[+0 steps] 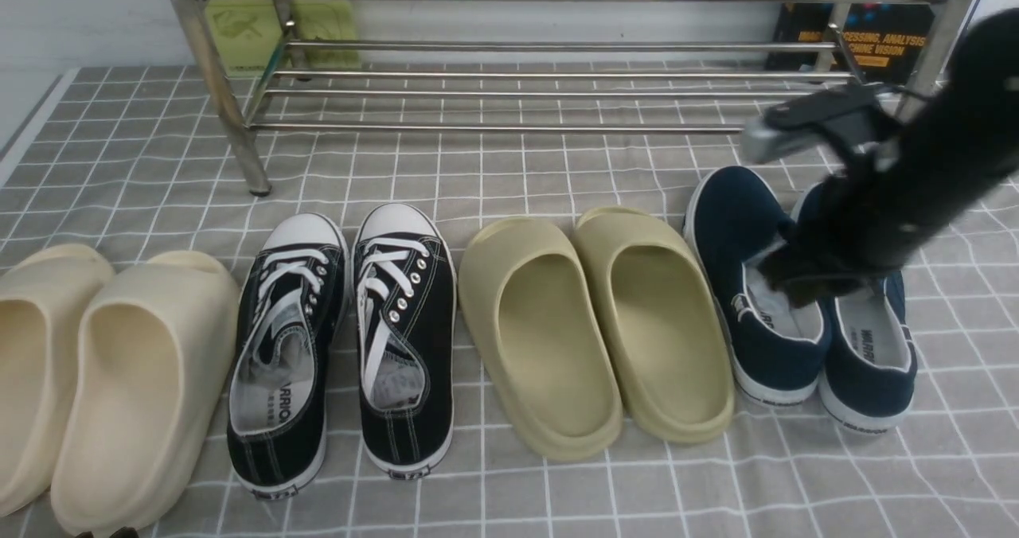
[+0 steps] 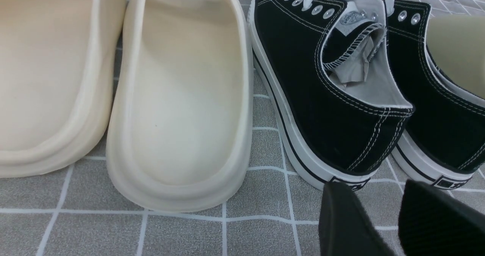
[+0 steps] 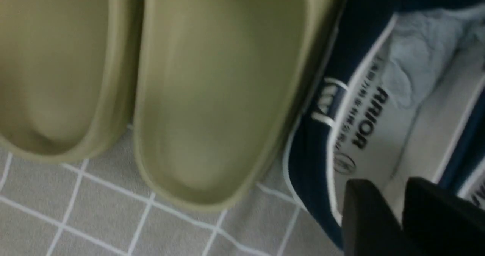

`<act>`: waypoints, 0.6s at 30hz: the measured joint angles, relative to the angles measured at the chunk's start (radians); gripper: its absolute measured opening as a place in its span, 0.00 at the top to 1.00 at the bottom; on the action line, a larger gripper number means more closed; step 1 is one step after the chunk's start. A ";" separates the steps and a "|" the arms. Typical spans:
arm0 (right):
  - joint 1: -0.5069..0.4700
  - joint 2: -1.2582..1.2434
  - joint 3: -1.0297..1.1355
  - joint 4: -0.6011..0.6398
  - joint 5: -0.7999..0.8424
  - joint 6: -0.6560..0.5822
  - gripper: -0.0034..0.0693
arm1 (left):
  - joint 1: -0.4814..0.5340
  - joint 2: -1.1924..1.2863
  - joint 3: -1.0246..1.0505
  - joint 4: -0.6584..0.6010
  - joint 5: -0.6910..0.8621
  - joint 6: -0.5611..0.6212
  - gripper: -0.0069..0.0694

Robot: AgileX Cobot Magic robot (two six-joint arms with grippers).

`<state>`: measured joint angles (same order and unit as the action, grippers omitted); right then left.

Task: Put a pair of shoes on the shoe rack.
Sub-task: Use the right arm to grab the shoe closest to it

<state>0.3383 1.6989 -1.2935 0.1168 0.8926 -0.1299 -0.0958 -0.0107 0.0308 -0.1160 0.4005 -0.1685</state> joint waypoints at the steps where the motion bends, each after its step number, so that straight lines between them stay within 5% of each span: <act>1: 0.015 0.038 -0.018 -0.010 -0.007 0.002 0.57 | 0.000 0.000 0.000 0.000 0.000 0.000 0.60; 4: 0.044 0.110 -0.049 -0.037 -0.025 0.010 0.42 | 0.000 0.000 0.000 0.000 0.000 0.000 0.60; 8: 0.059 0.181 -0.058 -0.083 -0.041 0.014 0.41 | 0.000 0.000 0.000 0.000 0.000 0.000 0.60; 14: 0.062 0.208 -0.064 -0.117 -0.014 0.021 0.88 | 0.000 0.000 0.000 0.000 0.000 0.000 0.60; 18: 0.062 0.194 -0.066 -0.123 0.001 0.026 0.88 | 0.000 0.000 0.000 0.000 0.000 0.000 0.60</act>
<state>0.4004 1.8925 -1.3593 -0.0061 0.8935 -0.1037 -0.0958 -0.0107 0.0308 -0.1160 0.4005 -0.1685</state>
